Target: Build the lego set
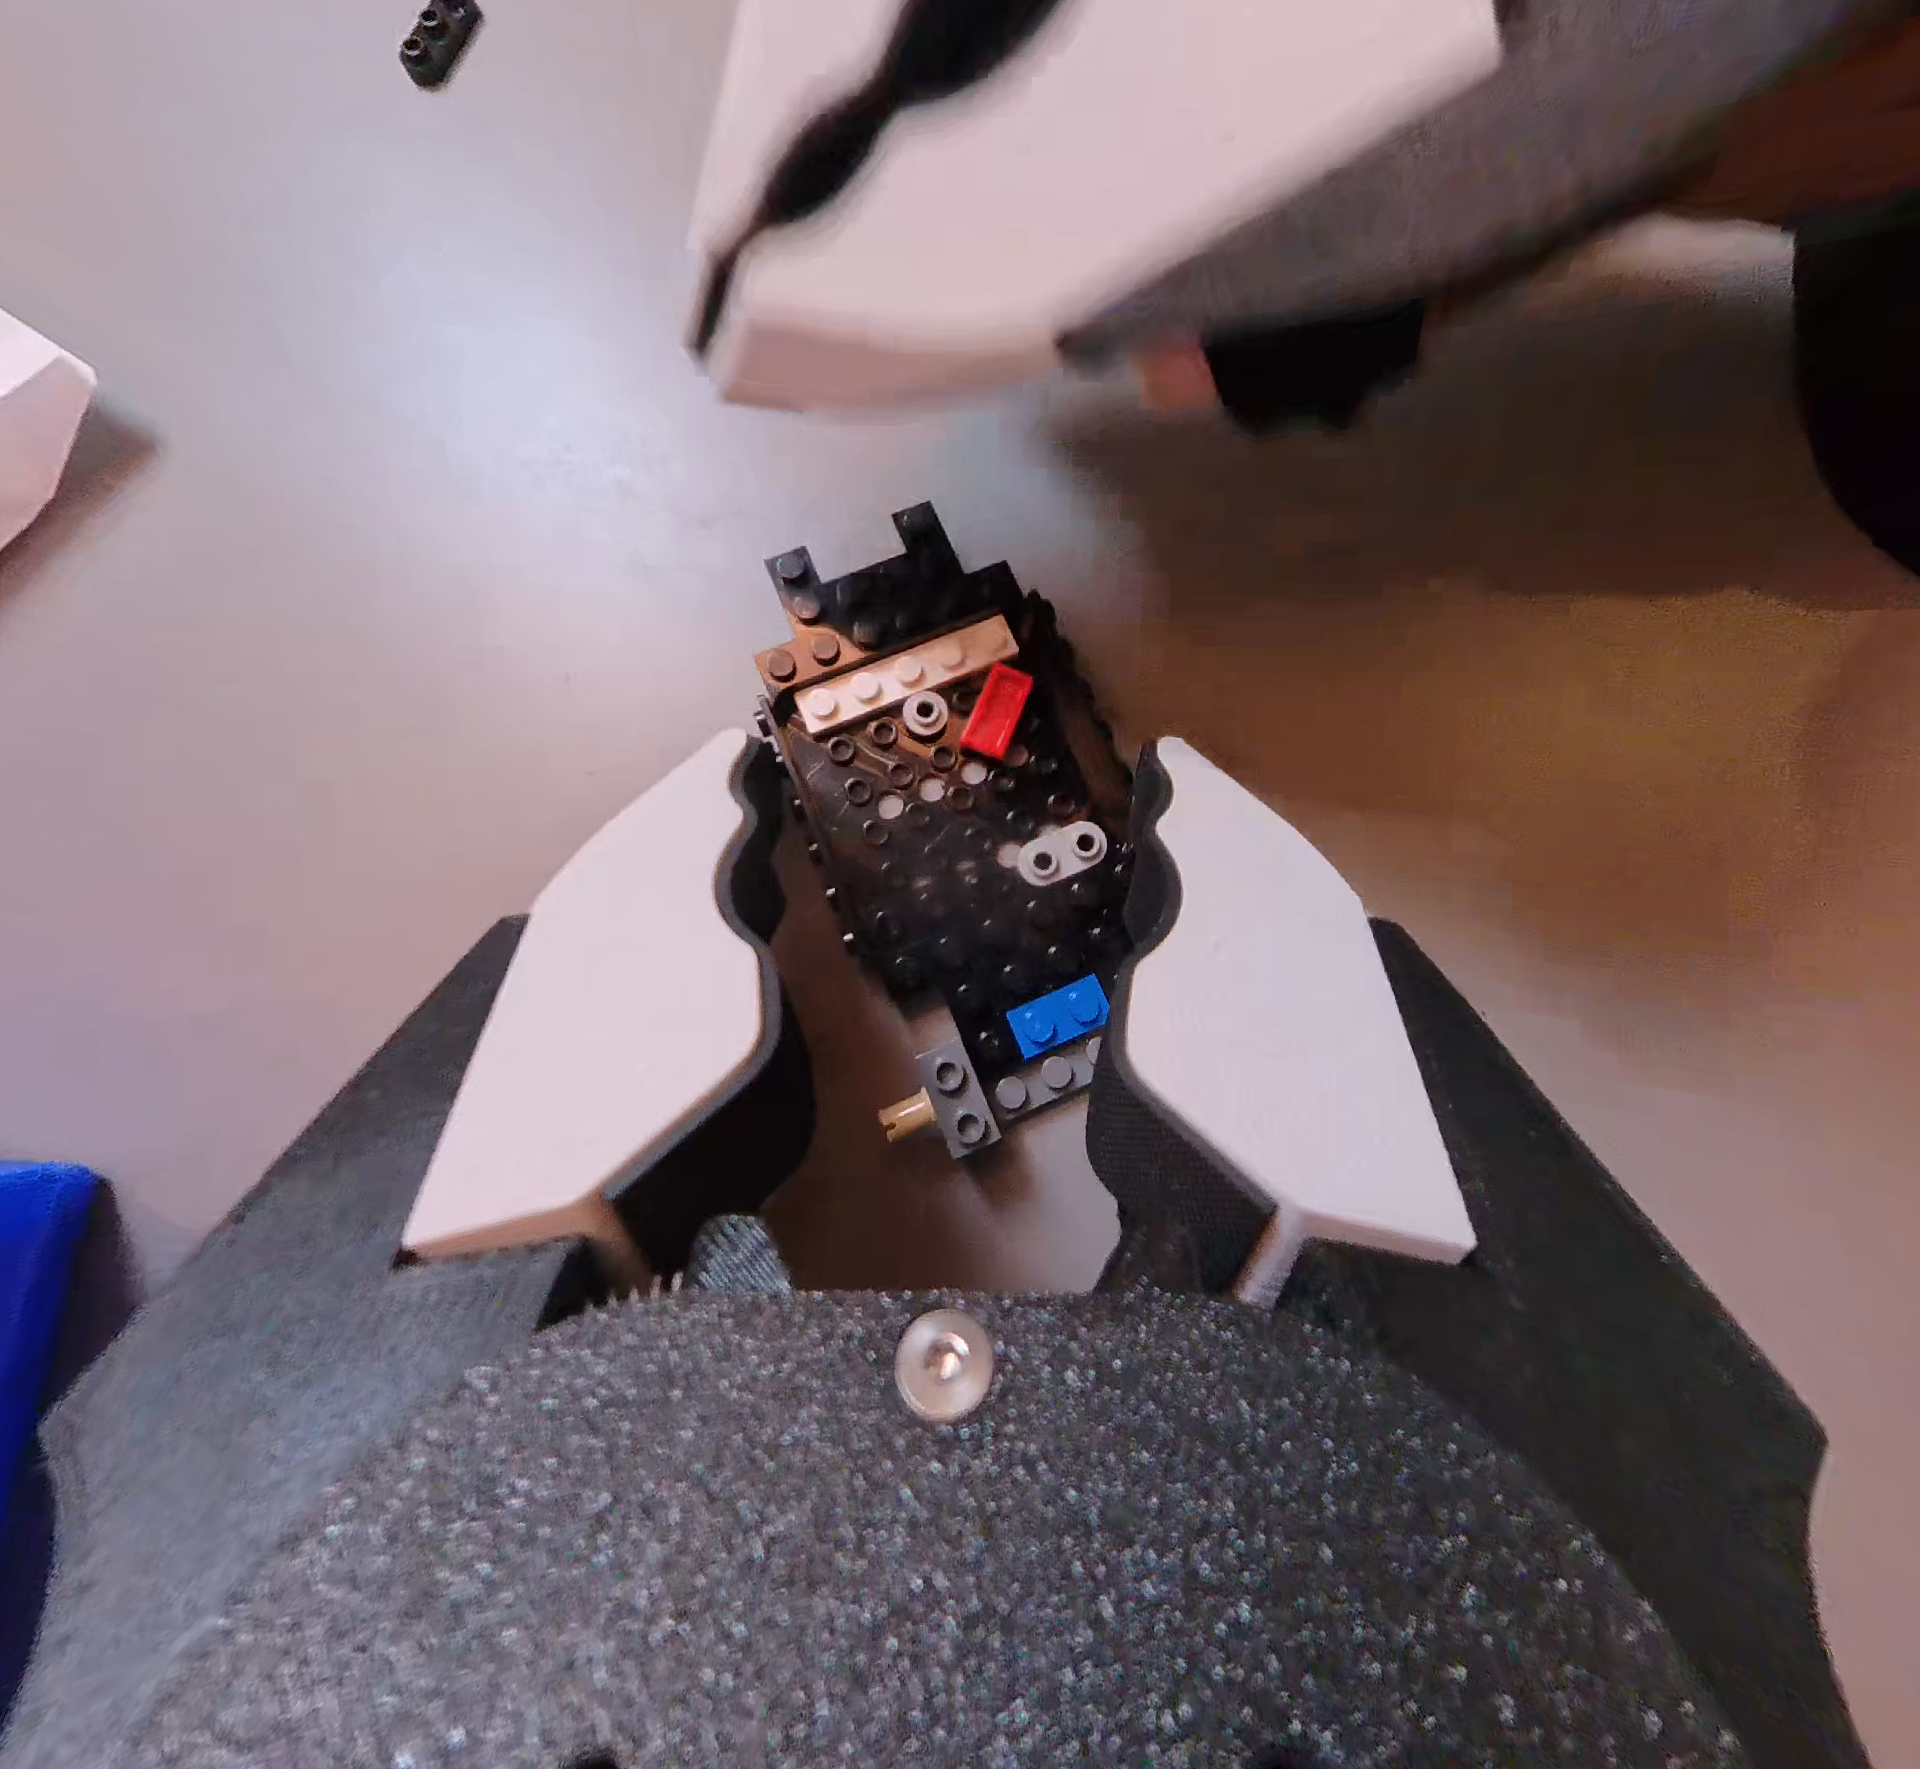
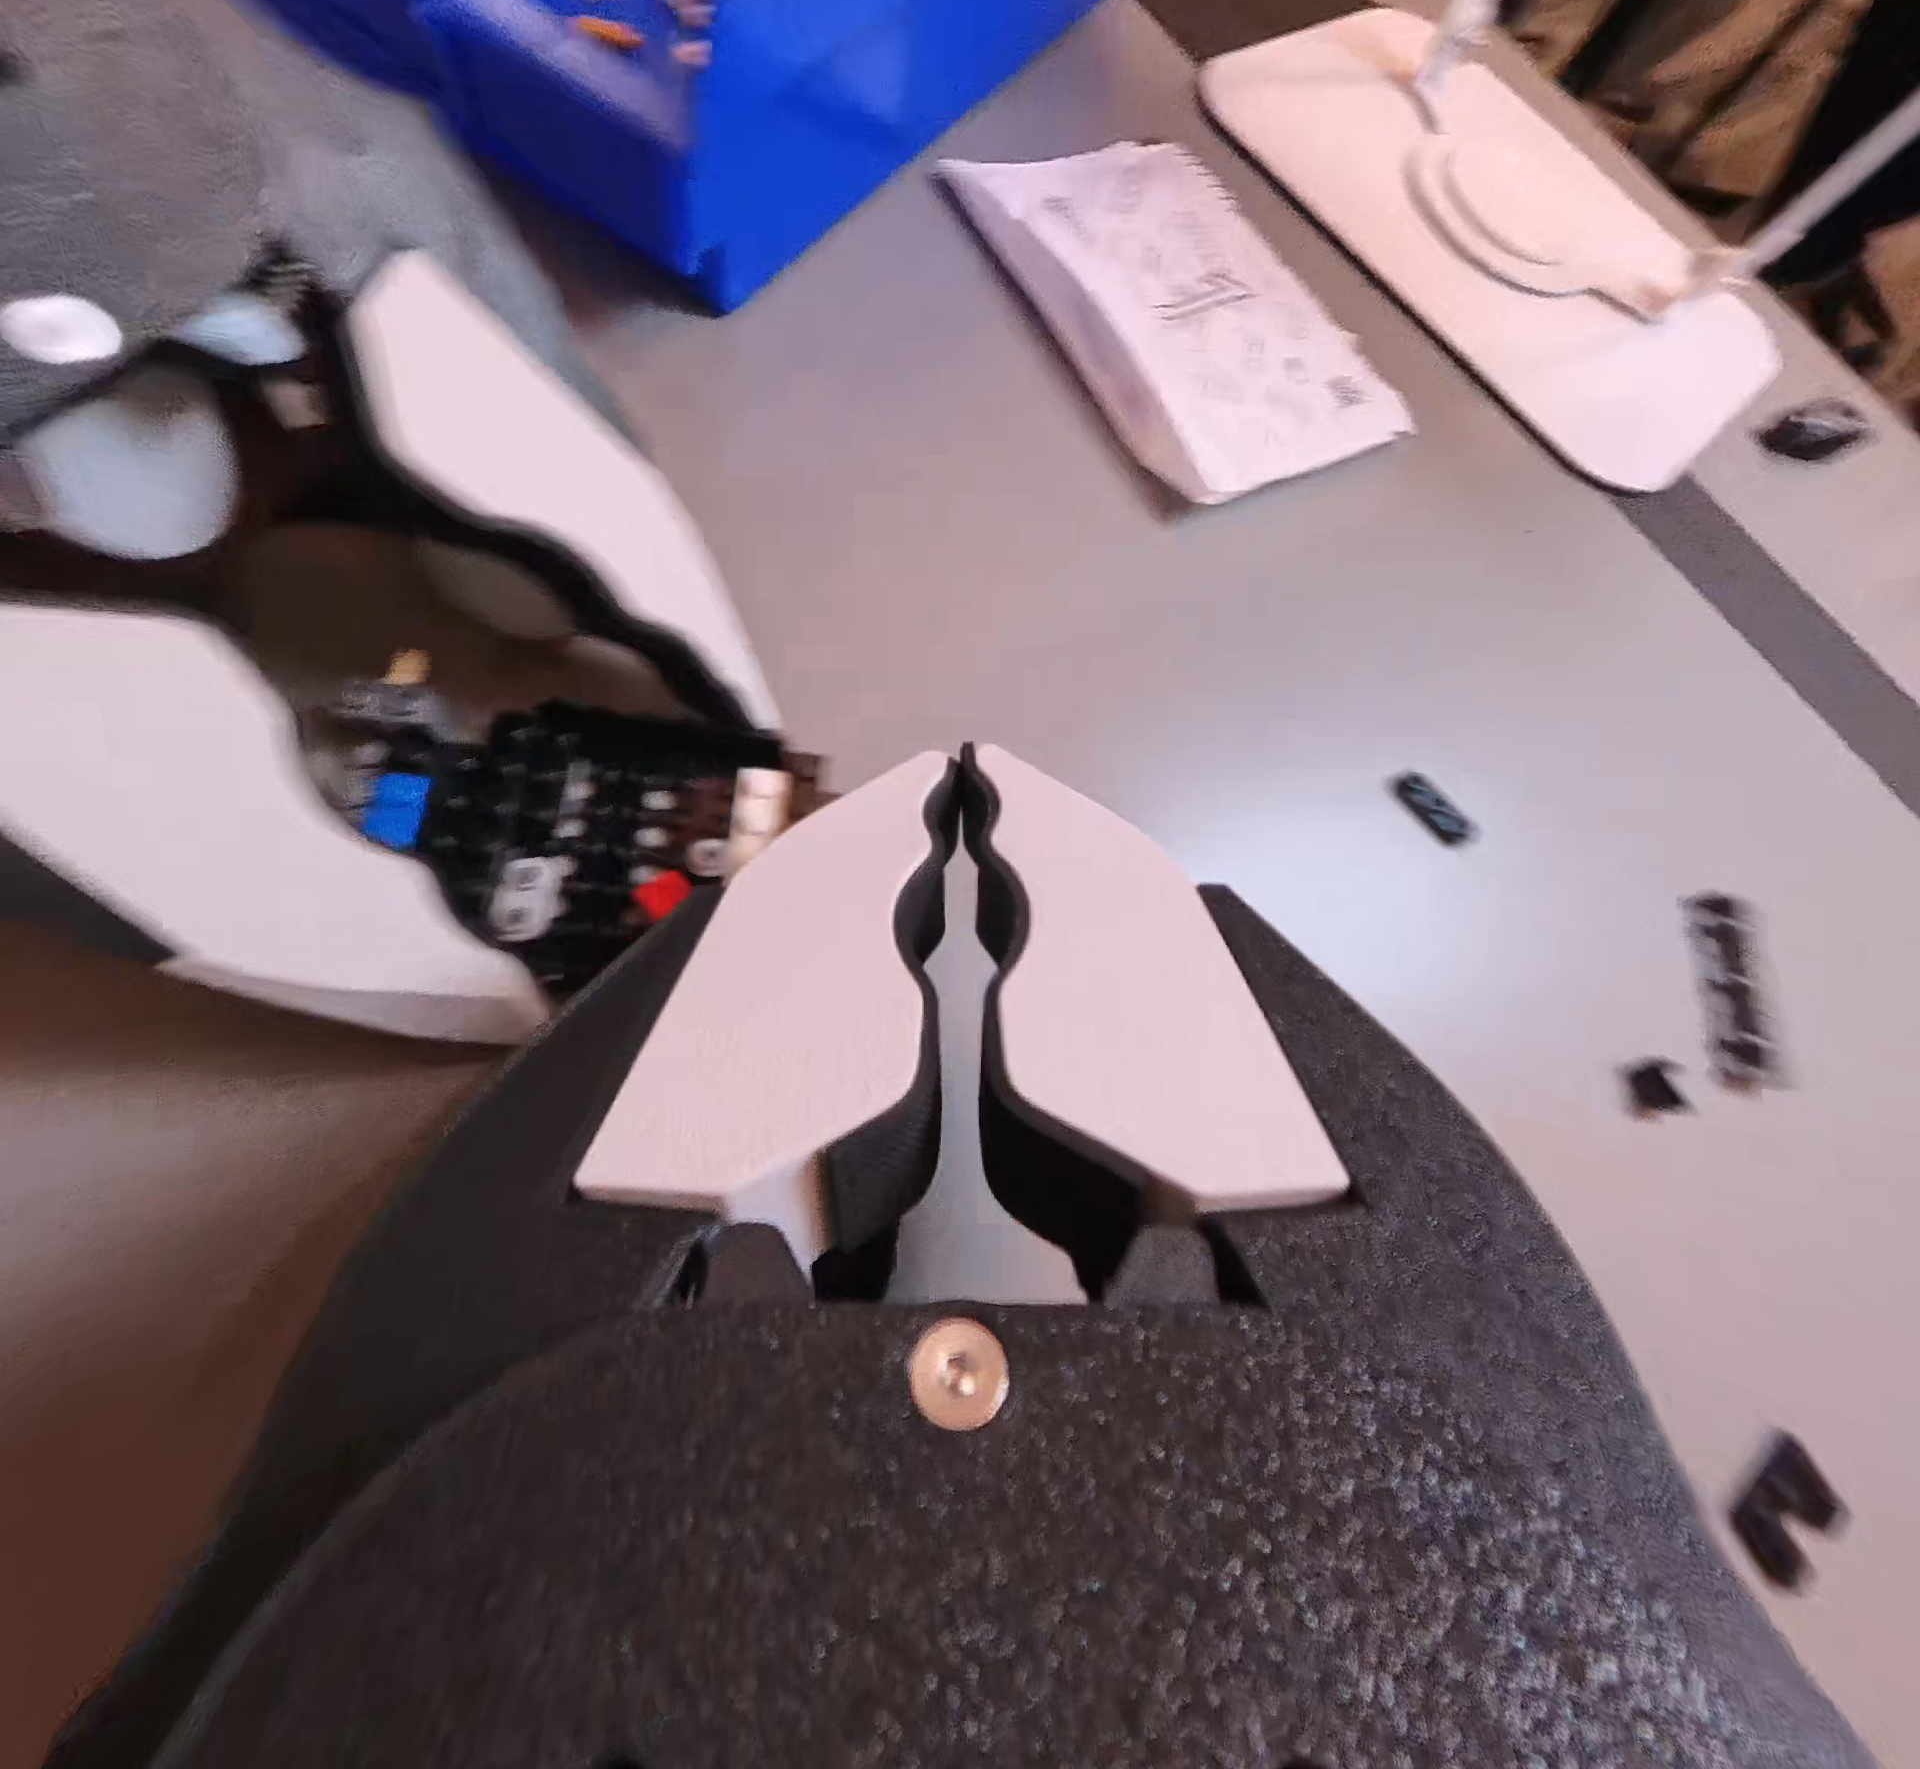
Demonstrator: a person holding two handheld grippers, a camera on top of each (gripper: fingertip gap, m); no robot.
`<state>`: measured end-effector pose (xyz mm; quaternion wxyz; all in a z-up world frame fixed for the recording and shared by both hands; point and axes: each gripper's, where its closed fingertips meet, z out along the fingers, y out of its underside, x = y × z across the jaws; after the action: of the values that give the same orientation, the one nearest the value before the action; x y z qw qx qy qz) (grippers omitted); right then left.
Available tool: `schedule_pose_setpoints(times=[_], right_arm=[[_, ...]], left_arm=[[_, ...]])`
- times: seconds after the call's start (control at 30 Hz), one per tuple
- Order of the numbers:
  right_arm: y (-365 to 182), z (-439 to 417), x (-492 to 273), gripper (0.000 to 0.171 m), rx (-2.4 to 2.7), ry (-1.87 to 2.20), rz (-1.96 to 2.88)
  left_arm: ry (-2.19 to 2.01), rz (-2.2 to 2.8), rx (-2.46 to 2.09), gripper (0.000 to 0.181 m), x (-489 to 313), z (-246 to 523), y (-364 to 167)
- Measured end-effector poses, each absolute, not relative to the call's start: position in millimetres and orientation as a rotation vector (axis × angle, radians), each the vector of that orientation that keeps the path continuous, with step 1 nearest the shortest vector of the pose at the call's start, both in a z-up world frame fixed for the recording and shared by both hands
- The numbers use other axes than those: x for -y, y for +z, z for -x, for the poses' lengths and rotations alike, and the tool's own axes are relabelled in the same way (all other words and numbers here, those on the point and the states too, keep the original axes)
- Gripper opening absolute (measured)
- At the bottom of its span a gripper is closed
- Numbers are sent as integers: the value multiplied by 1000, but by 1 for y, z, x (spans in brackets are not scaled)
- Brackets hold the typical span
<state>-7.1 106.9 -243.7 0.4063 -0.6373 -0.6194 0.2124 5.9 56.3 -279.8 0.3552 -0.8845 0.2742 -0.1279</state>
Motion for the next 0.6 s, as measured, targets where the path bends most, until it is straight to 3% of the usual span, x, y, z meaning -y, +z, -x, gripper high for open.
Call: schedule_pose_setpoints(times=[0.07,0.1,0.2,0.4,0.6], right_arm=[[-246,10,-97,0,1598,550,1591],[-250,11,-93,17,1626,590,1629],[-269,12,-81,32,1723,618,1693],[-276,14,-85,33,1759,550,1729],[-277,18,-78,20,1807,586,1705]], left_arm=[[-336,2285,-712,66,-57,-7,-280],[-338,2282,-711,66,-57,-7,-280],[-342,2287,-713,67,-57,-7,-280],[-337,2290,-714,67,-56,-8,-281],[-326,2300,-697,66,-56,-5,-281]])
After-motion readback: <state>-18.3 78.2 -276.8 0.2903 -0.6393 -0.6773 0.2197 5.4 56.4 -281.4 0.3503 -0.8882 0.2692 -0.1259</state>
